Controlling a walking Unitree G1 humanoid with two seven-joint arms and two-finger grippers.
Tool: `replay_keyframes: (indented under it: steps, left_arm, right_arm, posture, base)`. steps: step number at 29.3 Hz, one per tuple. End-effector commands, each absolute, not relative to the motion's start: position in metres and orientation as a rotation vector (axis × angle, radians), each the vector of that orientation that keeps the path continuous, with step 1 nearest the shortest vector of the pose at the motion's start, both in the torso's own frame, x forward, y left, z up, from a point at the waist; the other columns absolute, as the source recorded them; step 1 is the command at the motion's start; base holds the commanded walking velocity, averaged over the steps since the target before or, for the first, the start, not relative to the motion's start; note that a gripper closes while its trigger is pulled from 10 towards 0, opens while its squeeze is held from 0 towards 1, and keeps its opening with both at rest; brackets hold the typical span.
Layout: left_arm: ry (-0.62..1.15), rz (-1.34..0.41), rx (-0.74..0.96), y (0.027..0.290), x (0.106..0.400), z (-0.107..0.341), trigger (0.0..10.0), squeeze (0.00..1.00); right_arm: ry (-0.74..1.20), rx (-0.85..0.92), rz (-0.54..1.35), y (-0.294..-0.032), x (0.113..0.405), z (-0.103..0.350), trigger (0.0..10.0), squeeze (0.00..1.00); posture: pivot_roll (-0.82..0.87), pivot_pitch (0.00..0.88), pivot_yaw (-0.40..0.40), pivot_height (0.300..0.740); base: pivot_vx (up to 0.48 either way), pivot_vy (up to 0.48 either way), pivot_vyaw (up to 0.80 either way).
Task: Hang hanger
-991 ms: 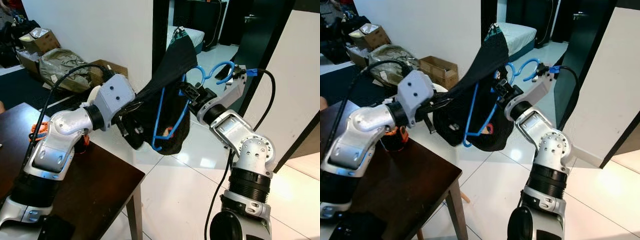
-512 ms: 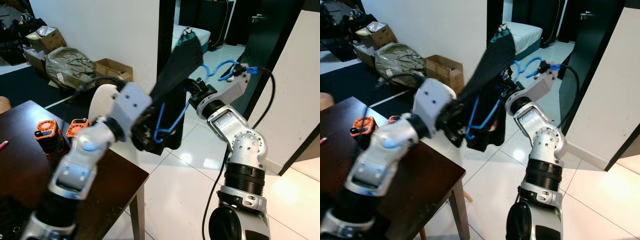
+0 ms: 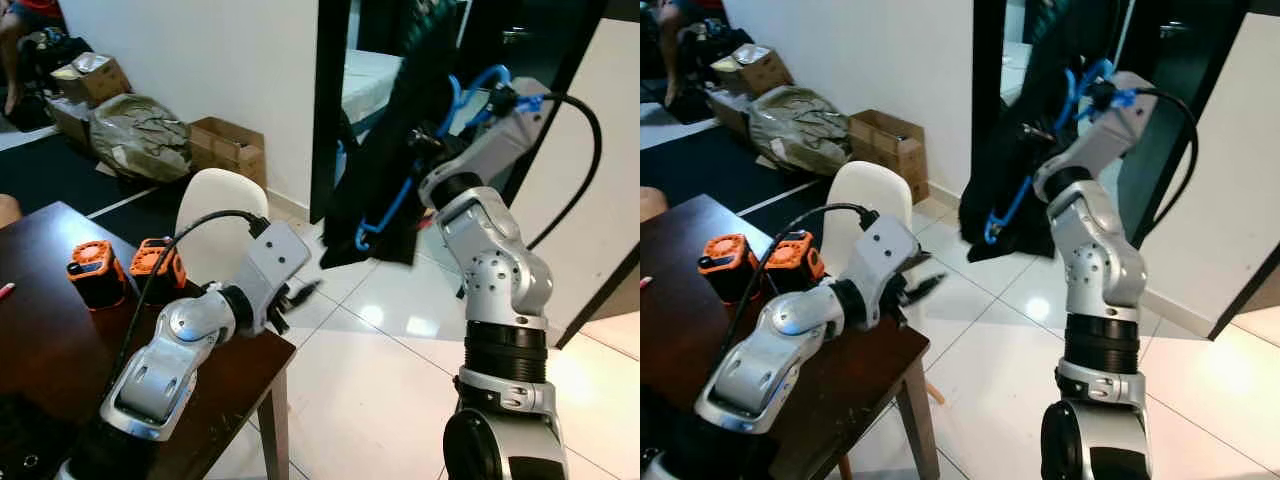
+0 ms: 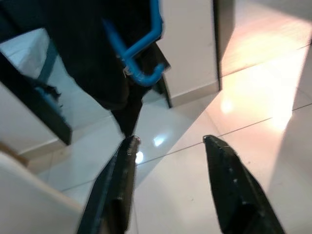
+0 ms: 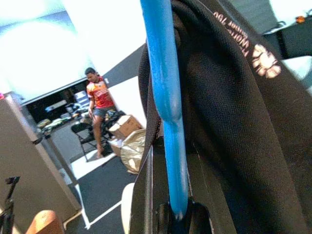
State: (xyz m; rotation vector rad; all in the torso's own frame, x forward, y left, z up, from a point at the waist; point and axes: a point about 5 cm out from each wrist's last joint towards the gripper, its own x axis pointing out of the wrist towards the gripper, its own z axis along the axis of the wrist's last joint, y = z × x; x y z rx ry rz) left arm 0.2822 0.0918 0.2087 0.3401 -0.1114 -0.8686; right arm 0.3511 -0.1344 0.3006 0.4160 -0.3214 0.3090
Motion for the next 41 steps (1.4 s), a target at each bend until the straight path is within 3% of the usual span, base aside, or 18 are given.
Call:
replay_keyframes:
  steps: [1, 3, 8, 9, 10, 11, 12, 15, 23, 31, 41]
  left_arm:
    - [-0.253, -0.887, 0.228, 0.103, 0.277, 0.245, 10.0, 1.00]
    - [-0.322, -0.886, 0.183, 0.107, 0.276, 0.260, 10.0, 1.00]
    - [-0.529, -0.696, 0.076, 0.137, 0.287, 0.305, 10.0, 1.00]
    - [-0.563, -0.657, 0.059, 0.144, 0.288, 0.313, 10.0, 0.65]
    - [-0.563, -0.657, 0.059, 0.144, 0.288, 0.313, 10.0, 0.65]
    - [-0.603, -0.644, 0.035, 0.150, 0.286, 0.321, 10.0, 0.12]
    - [-0.638, -0.644, 0.034, 0.155, 0.283, 0.327, 10.0, 0.00]
    - [-0.668, -0.636, 0.034, 0.165, 0.276, 0.332, 10.0, 0.00]
    - [-0.651, -0.637, 0.048, 0.168, 0.275, 0.326, 10.0, 0.00]
    - [-0.629, -0.632, 0.084, 0.159, 0.282, 0.316, 10.0, 0.00]
    - [-0.688, -0.643, 0.052, 0.126, 0.290, 0.323, 10.0, 0.00]
  right_arm:
    - [-0.413, 0.315, 0.457, -0.141, 0.340, 0.310, 10.0, 0.00]
    - [-0.422, 0.276, 0.515, -0.146, 0.337, 0.310, 10.0, 0.00]
    - [-0.399, 0.039, 0.710, -0.175, 0.320, 0.306, 10.0, 0.00]
    - [-0.384, -0.023, 0.725, -0.183, 0.318, 0.304, 10.0, 0.00]
    - [-0.384, -0.023, 0.725, -0.183, 0.318, 0.304, 10.0, 0.00]
    - [-0.373, -0.071, 0.712, -0.195, 0.318, 0.305, 10.0, 0.00]
    - [-0.370, -0.094, 0.691, -0.206, 0.317, 0.308, 10.0, 0.00]
    - [-0.373, -0.143, 0.725, -0.218, 0.311, 0.312, 10.0, 0.00]
    - [-0.400, -0.120, 0.806, -0.215, 0.306, 0.316, 10.0, 0.00]
    - [-0.435, -0.097, 0.932, -0.202, 0.300, 0.322, 10.0, 0.00]
    - [-0.458, -0.083, 1.012, -0.187, 0.297, 0.324, 10.0, 0.00]
  posture:
    - [0.01, 0.000, -0.046, 0.740]
    - [0.01, 0.000, -0.046, 0.740]
    - [0.01, 0.000, -0.048, 0.740]
    - [0.01, 0.000, -0.048, 0.740]
    - [0.01, 0.000, -0.048, 0.740]
    - [0.01, 0.000, -0.048, 0.740]
    - [0.01, 0.000, -0.048, 0.740]
    - [0.00, 0.000, -0.049, 0.740]
    - [0.01, 0.000, -0.048, 0.740]
    - [0.02, 0.000, -0.046, 0.740]
    - [0.01, 0.000, -0.044, 0.740]
  base:
    - [0.000, 0.000, 0.00]
    - [0.000, 0.000, 0.00]
    - [0.000, 0.000, 0.00]
    - [0.000, 0.000, 0.00]
    - [0.000, 0.000, 0.00]
    - [0.000, 0.000, 0.00]
    - [0.000, 0.000, 0.00]
    - [0.000, 0.000, 0.00]
    - [0.000, 0.000, 0.00]
    - [0.000, 0.000, 0.00]
    - [0.000, 0.000, 0.00]
